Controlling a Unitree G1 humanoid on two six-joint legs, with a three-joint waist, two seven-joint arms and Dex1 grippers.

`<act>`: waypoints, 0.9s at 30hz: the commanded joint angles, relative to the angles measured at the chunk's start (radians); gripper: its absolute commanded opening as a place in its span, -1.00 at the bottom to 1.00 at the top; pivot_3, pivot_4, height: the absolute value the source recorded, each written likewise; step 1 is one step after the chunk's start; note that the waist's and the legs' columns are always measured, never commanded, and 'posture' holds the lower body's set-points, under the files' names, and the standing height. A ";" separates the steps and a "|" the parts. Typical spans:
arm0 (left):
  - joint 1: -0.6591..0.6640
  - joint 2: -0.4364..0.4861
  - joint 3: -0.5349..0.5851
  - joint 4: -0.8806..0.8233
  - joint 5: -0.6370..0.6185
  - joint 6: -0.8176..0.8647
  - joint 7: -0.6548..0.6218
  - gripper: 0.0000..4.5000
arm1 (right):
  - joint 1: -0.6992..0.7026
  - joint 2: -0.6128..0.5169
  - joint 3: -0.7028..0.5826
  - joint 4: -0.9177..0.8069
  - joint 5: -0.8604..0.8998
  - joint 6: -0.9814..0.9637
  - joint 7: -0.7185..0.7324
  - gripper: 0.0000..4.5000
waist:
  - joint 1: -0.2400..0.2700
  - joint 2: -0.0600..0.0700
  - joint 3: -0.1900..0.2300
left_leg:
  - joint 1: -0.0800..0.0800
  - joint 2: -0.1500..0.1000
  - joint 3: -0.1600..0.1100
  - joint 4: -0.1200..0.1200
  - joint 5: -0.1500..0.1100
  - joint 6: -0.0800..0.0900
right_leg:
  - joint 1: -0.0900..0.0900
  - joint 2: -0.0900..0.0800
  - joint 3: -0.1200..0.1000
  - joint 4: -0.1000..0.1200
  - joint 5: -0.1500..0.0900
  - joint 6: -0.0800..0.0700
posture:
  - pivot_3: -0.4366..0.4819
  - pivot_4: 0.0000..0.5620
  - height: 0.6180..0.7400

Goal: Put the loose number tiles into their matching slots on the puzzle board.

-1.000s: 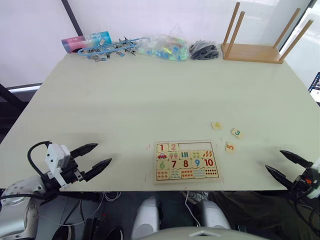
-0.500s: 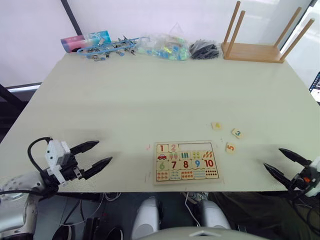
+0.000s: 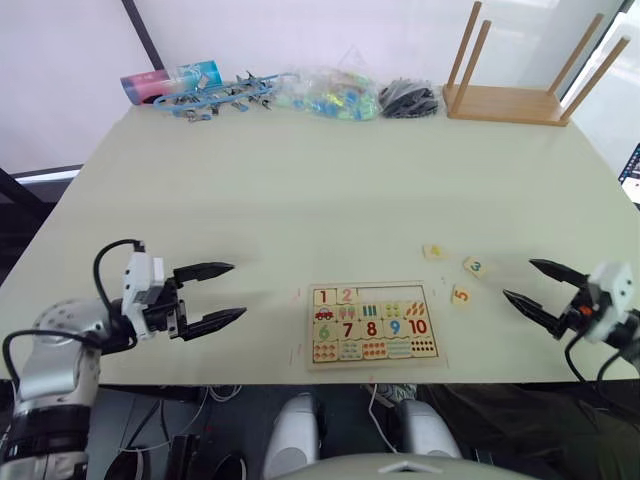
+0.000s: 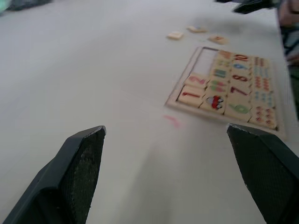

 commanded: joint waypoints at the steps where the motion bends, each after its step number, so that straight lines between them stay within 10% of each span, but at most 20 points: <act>1: -0.034 0.020 -0.023 0.013 -0.018 -0.017 -0.074 0.95 | -0.049 -0.037 0.034 -0.003 -0.041 0.066 -0.032 1.00 | 0.000 0.000 0.000 | 0.000 0.000 0.000 0.000 0.000 0.000 | 0.000 0.001 0.000 0.000 0.000 0.000 | -0.05 -0.47 0.97; 27: -0.094 0.078 -0.166 0.057 -0.118 -0.082 -0.145 0.95 | -0.276 -0.003 0.238 0.158 -0.186 0.203 -0.072 1.00 | -0.005 -0.001 -0.001 | 0.000 0.001 0.005 0.002 0.000 0.000 | 0.002 0.003 0.000 0.001 0.000 0.000 | -0.05 -0.47 0.97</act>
